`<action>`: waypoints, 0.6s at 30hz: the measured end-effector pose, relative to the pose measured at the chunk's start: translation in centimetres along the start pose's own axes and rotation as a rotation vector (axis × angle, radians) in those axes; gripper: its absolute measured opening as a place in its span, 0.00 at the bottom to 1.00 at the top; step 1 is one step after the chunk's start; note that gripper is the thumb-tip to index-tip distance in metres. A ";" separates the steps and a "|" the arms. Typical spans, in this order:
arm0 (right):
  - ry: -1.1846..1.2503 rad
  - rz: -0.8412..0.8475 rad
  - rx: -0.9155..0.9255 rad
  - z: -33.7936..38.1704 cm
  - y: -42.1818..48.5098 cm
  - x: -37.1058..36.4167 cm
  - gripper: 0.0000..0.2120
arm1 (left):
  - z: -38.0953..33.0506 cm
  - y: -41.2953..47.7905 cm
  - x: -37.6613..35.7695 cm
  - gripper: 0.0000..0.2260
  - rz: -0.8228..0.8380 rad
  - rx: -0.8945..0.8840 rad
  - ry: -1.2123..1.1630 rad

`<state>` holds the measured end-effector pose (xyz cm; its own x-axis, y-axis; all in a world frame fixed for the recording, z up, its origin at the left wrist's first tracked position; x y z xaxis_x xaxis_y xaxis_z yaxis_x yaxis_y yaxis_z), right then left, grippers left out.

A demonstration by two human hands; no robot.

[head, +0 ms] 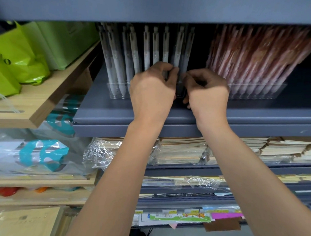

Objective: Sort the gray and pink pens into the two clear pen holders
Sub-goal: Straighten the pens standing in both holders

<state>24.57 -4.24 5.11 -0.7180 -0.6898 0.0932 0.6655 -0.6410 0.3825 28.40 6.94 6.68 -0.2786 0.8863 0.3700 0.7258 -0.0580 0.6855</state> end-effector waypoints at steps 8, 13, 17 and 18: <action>0.006 0.004 -0.004 0.1 -0.1 0.0 0.04 | -0.1 -0.2 0.0 0.11 -0.034 -0.027 -0.005; 0.014 0.008 -0.017 0.1 -0.1 0.1 0.04 | -0.3 -0.4 0.5 0.08 -0.092 0.004 -0.089; 0.024 0.017 -0.025 0.1 -0.1 0.1 0.03 | -0.3 -0.9 1.2 0.07 -0.204 0.060 -0.063; 0.025 0.019 -0.022 0.0 -0.1 0.1 0.03 | -0.3 -1.0 1.4 0.07 -0.222 0.070 -0.048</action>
<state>24.48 -4.21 5.13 -0.6998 -0.7102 0.0772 0.6838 -0.6346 0.3602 27.12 8.08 6.70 -0.4069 0.8949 0.1836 0.6926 0.1711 0.7007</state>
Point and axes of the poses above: each hand's wrist, its own y-axis towards the middle knuckle, its own x-axis out of the back of the hand, z = x × y, the point moved 2 cm from there along y, towards the middle knuckle, and after that the axes turned 3 degrees about -x, right-handed, at the moved point
